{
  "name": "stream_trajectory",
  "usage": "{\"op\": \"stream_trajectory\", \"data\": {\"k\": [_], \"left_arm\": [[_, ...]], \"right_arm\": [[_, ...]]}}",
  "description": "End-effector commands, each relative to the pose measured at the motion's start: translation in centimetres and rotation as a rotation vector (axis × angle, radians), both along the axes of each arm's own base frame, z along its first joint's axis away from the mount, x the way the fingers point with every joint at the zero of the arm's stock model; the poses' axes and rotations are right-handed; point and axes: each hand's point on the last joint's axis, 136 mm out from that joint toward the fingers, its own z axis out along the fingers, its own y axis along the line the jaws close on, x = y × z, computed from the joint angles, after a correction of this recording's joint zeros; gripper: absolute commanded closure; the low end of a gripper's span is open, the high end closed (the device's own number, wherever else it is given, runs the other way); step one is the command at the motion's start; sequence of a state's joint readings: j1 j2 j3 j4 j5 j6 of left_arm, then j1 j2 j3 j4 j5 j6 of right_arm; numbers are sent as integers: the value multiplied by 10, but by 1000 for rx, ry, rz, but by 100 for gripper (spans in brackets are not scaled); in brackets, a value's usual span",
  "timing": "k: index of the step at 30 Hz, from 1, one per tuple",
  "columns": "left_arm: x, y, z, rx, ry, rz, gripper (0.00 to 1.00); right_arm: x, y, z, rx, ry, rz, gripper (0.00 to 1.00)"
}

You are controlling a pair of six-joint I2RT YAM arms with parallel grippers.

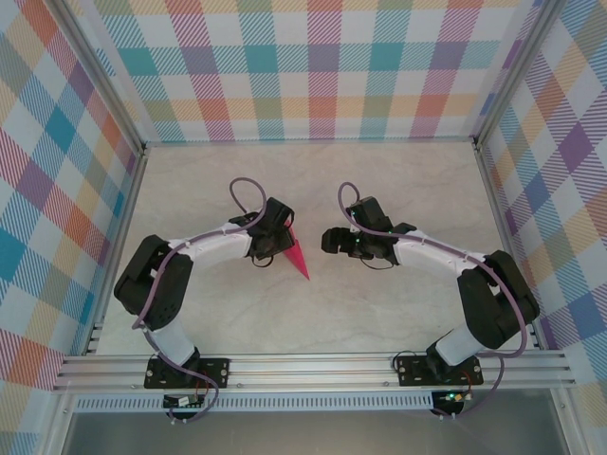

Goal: Fold a paper plane with a square sheet of paper (pick it up from the middle)
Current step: Move a paper plane to the center of the table.

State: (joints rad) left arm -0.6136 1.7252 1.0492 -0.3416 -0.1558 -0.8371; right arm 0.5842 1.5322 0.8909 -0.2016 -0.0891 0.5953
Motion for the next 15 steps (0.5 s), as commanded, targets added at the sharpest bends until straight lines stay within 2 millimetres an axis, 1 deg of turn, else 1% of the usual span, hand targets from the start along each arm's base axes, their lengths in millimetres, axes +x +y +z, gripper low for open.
{"op": "stream_trajectory", "data": {"k": [1, 2, 5, 7, 8, 11, 12, 15], "left_arm": [[-1, -9, 3, -32, 18, 22, 53], [-1, -9, 4, -37, 16, 26, 57], [-1, -13, 15, -87, -20, 23, 78], [0, -17, 28, -135, -62, 12, 86], [3, -21, 38, -173, -99, -2, 90], [3, -34, 62, -258, -171, -74, 95], [2, -42, 71, -288, -197, -121, 95], [-2, -63, 90, -370, -246, -263, 95]], "right_arm": [[2, -1, 2, -5, 4, -16, 21], [1, -1, 2, -5, 7, -16, 21], [2, -1, 5, 1, 2, -21, 21], [2, -1, 7, 11, -4, -27, 21], [2, 0, 10, 20, -10, -27, 21], [1, 3, 18, 52, -27, -19, 21], [0, 5, 21, 65, -31, -9, 21], [-4, 10, 29, 99, -37, 19, 21]]}}
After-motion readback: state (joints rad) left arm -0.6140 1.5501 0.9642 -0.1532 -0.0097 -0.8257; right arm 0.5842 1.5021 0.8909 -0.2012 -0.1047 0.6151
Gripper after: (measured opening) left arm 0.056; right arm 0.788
